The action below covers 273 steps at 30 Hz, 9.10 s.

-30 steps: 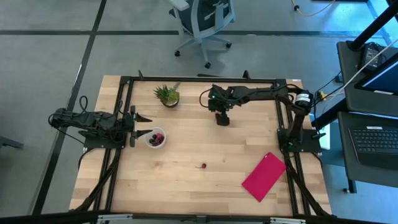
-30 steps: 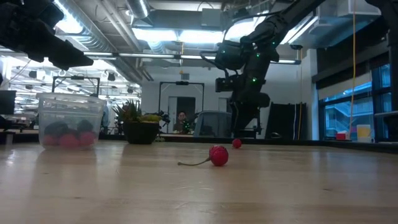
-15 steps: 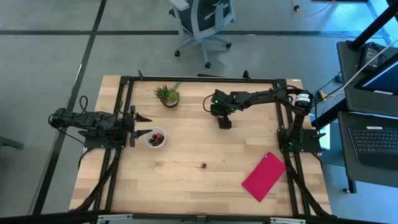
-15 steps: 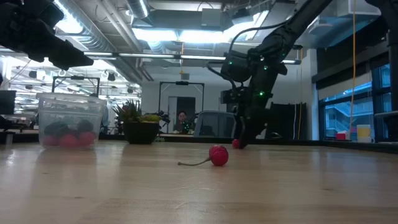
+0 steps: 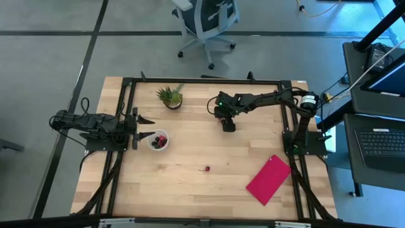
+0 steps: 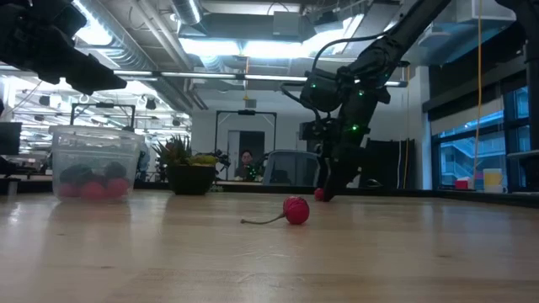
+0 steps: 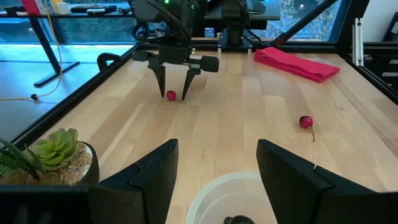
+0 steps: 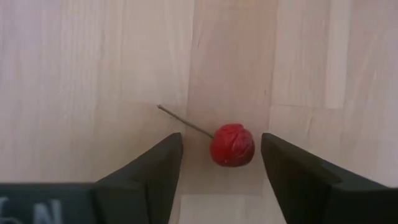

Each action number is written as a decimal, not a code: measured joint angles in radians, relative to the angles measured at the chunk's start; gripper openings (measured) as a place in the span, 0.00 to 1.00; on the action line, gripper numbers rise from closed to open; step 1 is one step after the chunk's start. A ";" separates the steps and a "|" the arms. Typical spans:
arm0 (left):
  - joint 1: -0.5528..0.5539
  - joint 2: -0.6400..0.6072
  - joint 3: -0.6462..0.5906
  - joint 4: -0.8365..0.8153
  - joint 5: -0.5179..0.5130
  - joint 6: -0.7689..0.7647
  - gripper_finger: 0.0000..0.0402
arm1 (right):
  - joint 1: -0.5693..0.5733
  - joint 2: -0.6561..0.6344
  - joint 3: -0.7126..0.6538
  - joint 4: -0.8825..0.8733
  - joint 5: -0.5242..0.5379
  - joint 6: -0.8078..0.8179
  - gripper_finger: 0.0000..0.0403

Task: Pick and placing Produce into tupperware
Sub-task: Put the red cherry into the transparent container

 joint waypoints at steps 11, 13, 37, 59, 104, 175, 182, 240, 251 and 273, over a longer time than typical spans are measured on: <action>0.000 0.000 0.000 0.000 0.000 0.000 0.53 | 0.000 0.001 0.000 0.010 0.003 0.021 0.31; 0.000 0.000 0.000 0.000 0.000 0.000 0.53 | 0.000 0.002 0.000 0.010 0.004 0.052 0.27; 0.000 0.000 0.000 0.000 0.001 0.000 0.53 | 0.246 0.002 0.419 0.095 -0.111 0.204 0.08; 0.000 0.000 0.000 0.011 -0.004 0.008 0.53 | 0.337 0.506 1.112 -0.180 -0.161 0.124 0.08; 0.000 0.000 0.000 0.011 -0.005 0.008 0.53 | 0.367 0.523 1.292 -0.533 -0.153 0.092 0.29; 0.000 0.000 0.000 0.018 0.072 0.008 0.53 | 0.694 0.240 0.587 -0.400 0.059 0.518 0.76; 0.000 0.000 0.000 0.019 0.072 0.008 0.53 | 0.736 0.289 0.588 -0.348 0.075 0.540 0.77; 0.000 0.000 0.000 0.018 0.050 0.007 0.53 | 0.693 0.338 0.583 -0.413 0.130 0.454 0.13; 0.000 0.000 0.000 0.018 0.050 0.007 0.53 | 0.577 0.327 0.746 -0.431 0.126 0.398 0.13; 0.000 0.000 0.000 0.018 0.051 0.007 0.53 | 0.501 0.327 0.764 -0.037 0.119 0.177 0.13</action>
